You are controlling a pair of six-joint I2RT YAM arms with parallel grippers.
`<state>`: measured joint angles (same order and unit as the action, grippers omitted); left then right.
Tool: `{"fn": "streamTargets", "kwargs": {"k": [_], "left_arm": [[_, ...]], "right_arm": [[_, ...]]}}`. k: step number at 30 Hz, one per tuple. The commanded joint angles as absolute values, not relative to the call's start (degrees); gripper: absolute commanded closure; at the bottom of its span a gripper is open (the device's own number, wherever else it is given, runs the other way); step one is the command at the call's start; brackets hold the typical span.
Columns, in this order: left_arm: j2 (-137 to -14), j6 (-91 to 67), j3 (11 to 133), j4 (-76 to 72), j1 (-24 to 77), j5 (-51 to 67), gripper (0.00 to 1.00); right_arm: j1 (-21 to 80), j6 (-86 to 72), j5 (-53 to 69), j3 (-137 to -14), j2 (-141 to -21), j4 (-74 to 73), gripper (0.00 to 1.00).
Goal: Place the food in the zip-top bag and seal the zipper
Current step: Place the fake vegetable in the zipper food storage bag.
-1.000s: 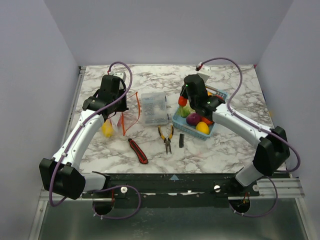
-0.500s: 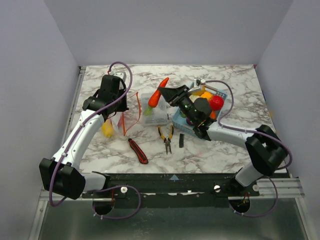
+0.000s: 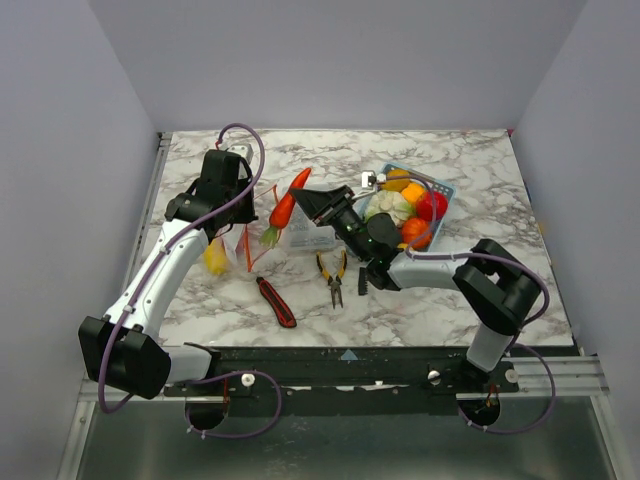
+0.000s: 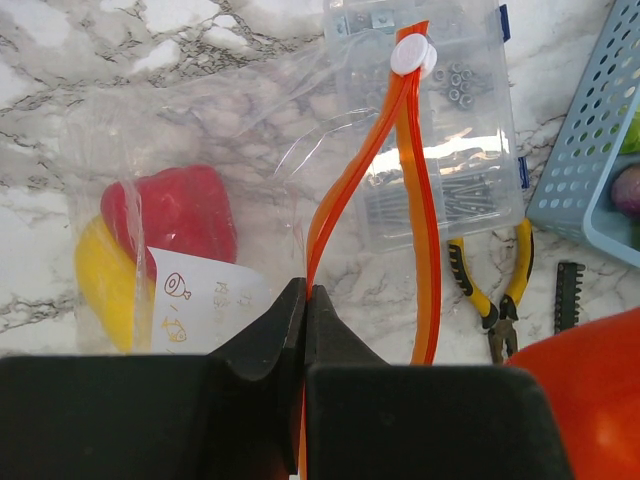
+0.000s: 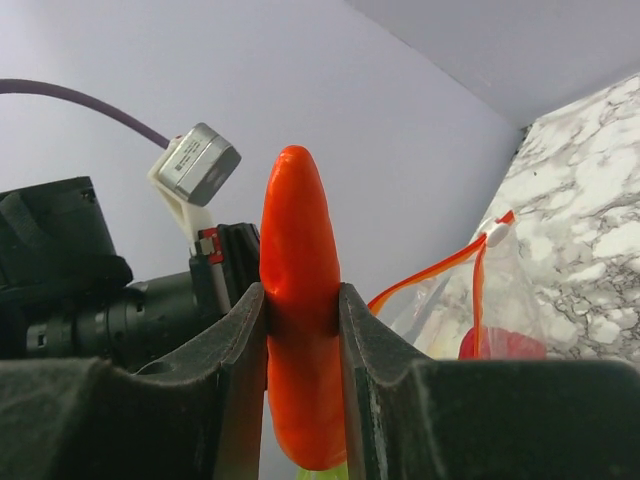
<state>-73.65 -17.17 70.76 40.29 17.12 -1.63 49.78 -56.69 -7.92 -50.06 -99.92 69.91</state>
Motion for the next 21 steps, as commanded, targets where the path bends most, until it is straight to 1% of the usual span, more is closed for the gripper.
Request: {"fn": "streamTargets", "kwargs": {"k": [1, 8, 12, 14, 16, 18, 21], "left_arm": [[-73.18, -17.49, 70.18, 39.27, 17.31, -0.52, 1.00], [-73.29, -17.47, 70.22, 39.22, 17.31, -0.71, 1.00], [-73.13, -17.50, 70.16, 39.20, 17.32, -0.70, 1.00], [-73.04, -17.53, 70.22, 39.19, 17.36, -0.70, 1.00], [-72.91, -17.49, 70.22, 39.20, 17.31, -0.66, 1.00], [-72.81, -17.53, 70.21, 39.24, 17.31, -0.53, 1.00], [-72.58, -17.49, 70.21, 39.20, 17.31, -0.53, 1.00]], "right_arm": [[50.74, -53.59, -13.24, -54.22, -101.95, 67.83, 1.00], [51.89, -55.60, -20.19, -59.41, -104.09, 56.78, 0.99], [53.45, -54.35, -21.77, -59.35, -104.40, 55.24, 0.99], [54.53, -53.76, -22.56, -58.88, -104.55, 54.93, 0.97], [55.58, -53.38, -23.23, -58.22, -104.67, 54.88, 0.94], [56.74, -52.03, -23.55, -58.02, -104.85, 55.05, 0.87], [58.01, -50.35, -23.21, -58.27, -104.80, 53.75, 0.70]]}}
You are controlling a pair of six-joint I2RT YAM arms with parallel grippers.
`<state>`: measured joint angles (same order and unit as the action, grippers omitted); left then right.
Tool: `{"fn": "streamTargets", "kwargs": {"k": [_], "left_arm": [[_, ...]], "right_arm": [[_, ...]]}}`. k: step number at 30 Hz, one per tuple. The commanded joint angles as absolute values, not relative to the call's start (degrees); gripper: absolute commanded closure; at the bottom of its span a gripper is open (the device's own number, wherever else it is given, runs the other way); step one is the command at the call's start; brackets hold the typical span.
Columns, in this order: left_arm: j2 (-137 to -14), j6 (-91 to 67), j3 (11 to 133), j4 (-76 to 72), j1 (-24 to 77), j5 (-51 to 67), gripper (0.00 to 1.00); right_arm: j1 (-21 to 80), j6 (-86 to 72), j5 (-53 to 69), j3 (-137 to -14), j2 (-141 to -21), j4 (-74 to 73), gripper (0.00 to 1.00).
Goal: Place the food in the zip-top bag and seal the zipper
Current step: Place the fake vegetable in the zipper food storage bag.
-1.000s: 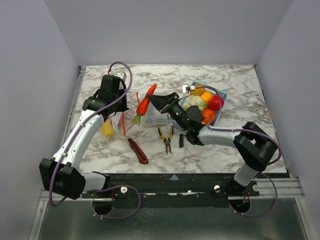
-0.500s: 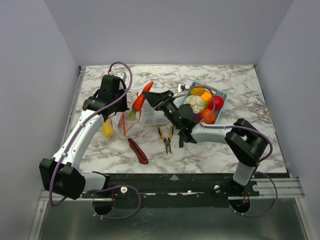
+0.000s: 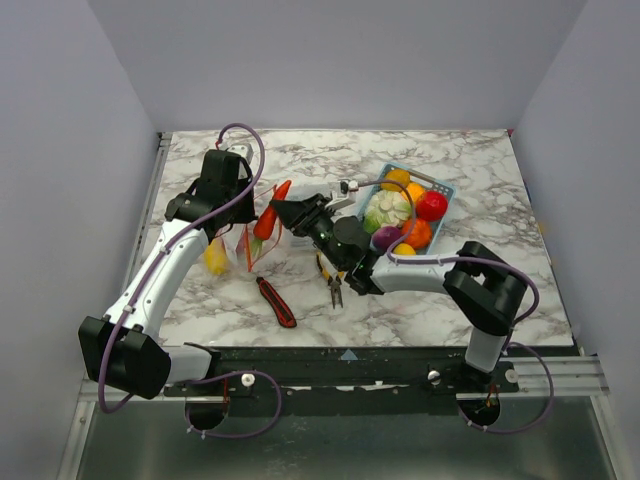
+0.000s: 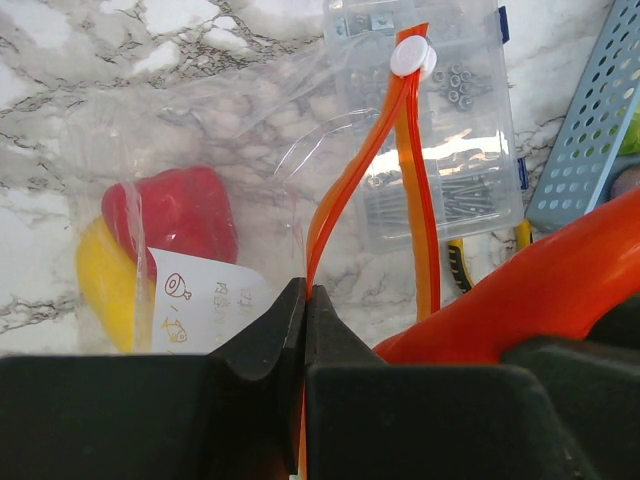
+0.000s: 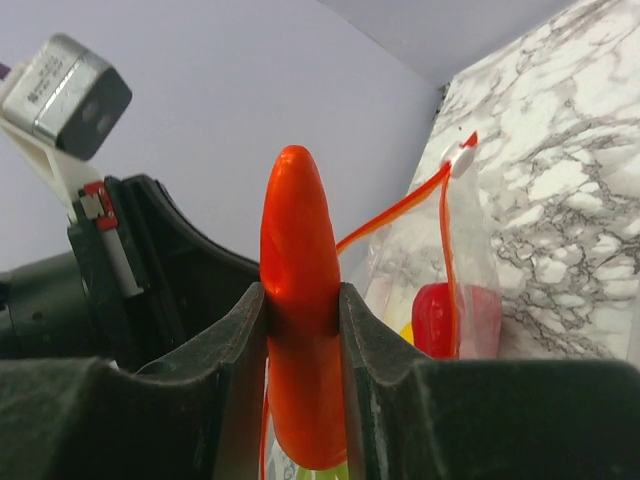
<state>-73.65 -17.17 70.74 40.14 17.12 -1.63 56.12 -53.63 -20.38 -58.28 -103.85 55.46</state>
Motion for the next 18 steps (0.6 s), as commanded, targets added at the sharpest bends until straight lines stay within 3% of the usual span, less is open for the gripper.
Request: {"fn": "streamTargets", "kwargs": {"k": [1, 6, 18], "left_arm": [[-72.61, -17.49, 70.14, 39.19, 17.31, -0.53, 1.00], [-72.51, -17.49, 70.22, 39.24, 17.34, -0.62, 1.00], [-72.33, -17.49, 70.05, 39.20, 17.31, -0.80, 1.00]], "right_arm": [[58.19, -50.05, -23.10, -58.29, -104.56, 52.98, 0.64], [58.33, -49.33, -21.21, -57.99, -102.85, 49.40, 0.31], [58.34, -45.43, -24.50, -61.94, -97.25, 34.50, 0.29]]}}
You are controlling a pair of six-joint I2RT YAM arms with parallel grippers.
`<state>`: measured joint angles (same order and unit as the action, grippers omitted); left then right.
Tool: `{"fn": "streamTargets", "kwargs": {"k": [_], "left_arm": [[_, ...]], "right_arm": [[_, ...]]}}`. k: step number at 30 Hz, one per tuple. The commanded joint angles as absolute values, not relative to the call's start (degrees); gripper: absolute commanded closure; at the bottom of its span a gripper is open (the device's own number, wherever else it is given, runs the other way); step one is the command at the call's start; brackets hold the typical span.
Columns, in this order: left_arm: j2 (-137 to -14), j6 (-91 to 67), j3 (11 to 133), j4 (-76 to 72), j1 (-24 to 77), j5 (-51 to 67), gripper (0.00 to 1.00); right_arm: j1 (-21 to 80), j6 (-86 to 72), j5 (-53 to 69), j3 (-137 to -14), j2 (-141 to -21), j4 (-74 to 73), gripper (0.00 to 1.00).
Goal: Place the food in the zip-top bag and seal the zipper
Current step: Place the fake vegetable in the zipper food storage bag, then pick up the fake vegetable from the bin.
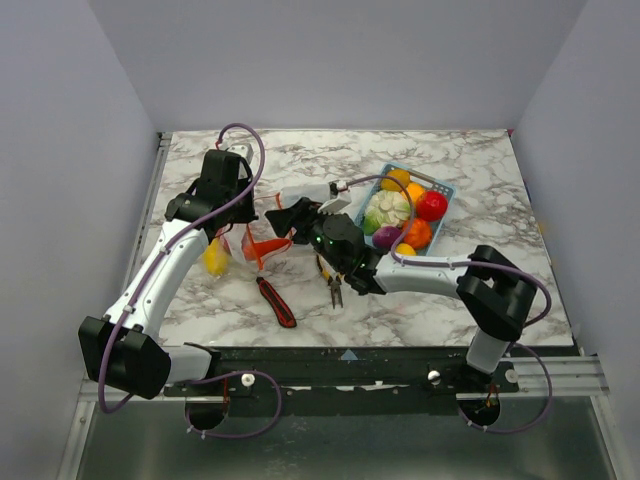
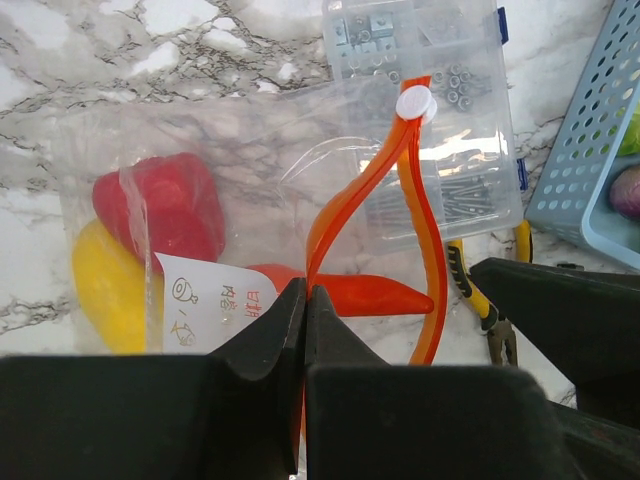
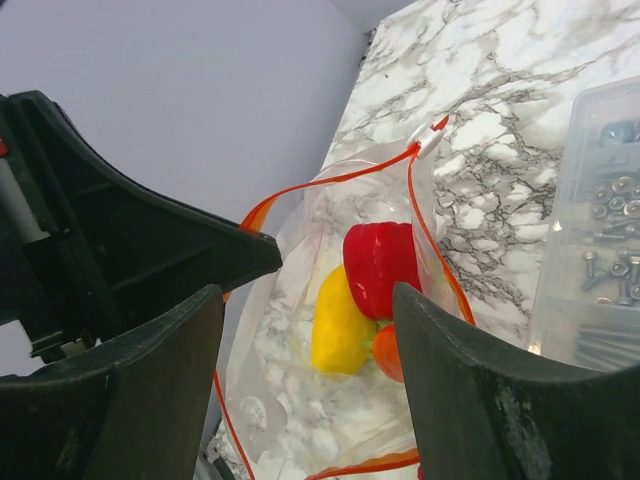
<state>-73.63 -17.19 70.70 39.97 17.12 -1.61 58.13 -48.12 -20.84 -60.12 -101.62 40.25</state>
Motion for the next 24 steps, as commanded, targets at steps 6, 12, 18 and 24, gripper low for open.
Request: {"fn": "streamTargets", "kwargs": {"k": [6, 12, 18, 24], "left_arm": [[-72.09, -17.44, 70.12, 39.20, 17.34, -1.03, 1.00], [-71.71, -17.49, 69.96, 39.11, 17.36, -1.32, 1.00], [-71.79, -17.49, 69.94, 39.11, 17.32, -1.10, 1.00], [-71.93, -17.49, 70.02, 39.11, 17.31, -1.23, 1.00]], "right_arm": [[58.27, -39.26, -30.77, -65.94, -93.19, 20.15, 0.29], [58.03, -35.26, -45.13, -64.68, -88.41, 9.43, 0.27], [54.87, -38.57, -53.79, -63.08, -85.64, -4.77, 0.22], [49.13, -43.59, -52.69, -63.71, -86.19, -17.55, 0.06]]}}
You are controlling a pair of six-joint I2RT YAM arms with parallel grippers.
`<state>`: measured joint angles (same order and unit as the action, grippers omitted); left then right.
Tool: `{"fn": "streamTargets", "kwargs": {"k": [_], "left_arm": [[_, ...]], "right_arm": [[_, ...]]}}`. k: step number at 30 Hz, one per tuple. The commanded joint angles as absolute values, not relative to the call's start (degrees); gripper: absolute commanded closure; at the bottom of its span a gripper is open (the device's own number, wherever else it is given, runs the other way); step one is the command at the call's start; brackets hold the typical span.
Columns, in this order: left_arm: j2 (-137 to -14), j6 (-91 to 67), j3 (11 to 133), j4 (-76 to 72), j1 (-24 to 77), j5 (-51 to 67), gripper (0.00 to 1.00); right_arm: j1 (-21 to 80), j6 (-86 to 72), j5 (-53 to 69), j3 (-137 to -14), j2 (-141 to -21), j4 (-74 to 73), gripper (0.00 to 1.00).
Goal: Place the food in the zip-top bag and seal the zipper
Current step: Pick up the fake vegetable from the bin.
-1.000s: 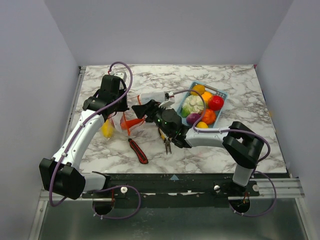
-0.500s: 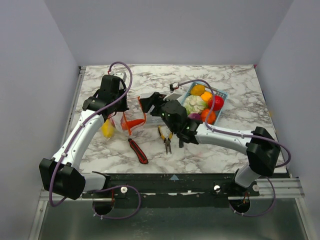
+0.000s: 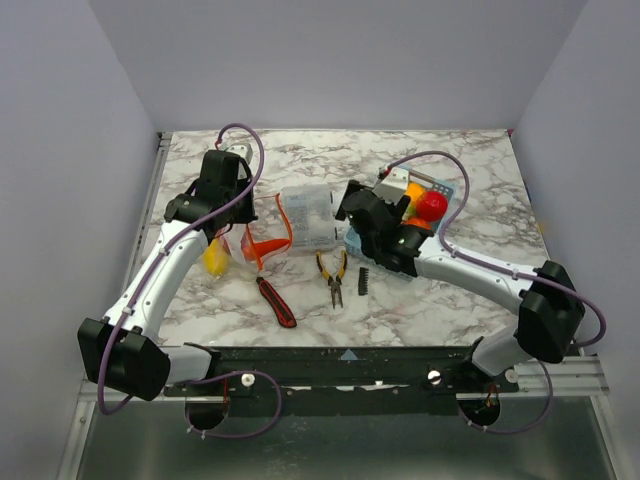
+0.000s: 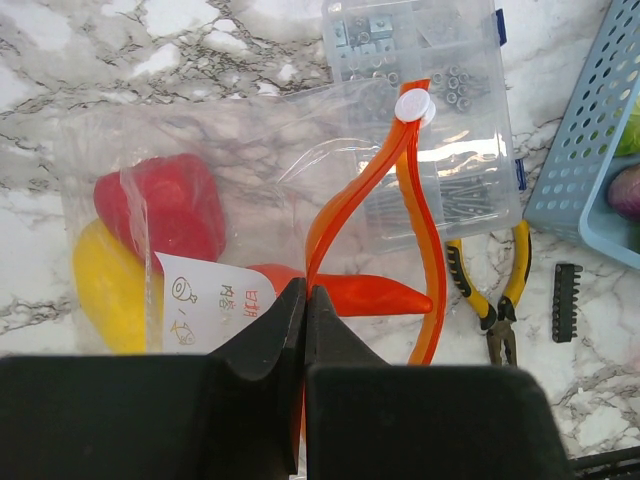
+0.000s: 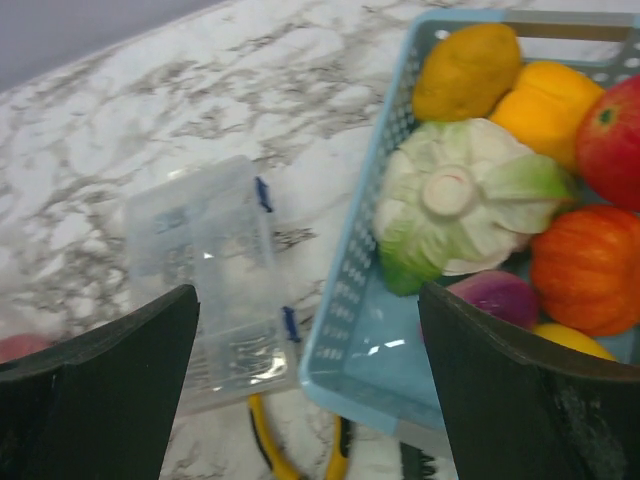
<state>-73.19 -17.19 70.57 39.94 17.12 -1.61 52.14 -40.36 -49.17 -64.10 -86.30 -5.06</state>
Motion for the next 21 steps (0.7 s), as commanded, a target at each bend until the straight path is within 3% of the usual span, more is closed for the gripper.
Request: {"fn": "streamTargets", "kwargs": {"k": [1, 21], "left_arm": [[-71.98, -17.49, 69.92, 39.09, 17.31, -1.23, 1.00], [-72.49, -17.40, 70.05, 39.19, 17.31, -1.47, 1.00]], "right_arm": [[48.24, -43.75, -52.06, -63.85, -86.74, -18.78, 0.04], [42.44, -39.48, -47.96, -69.52, -102.65, -24.33, 0.00]]}}
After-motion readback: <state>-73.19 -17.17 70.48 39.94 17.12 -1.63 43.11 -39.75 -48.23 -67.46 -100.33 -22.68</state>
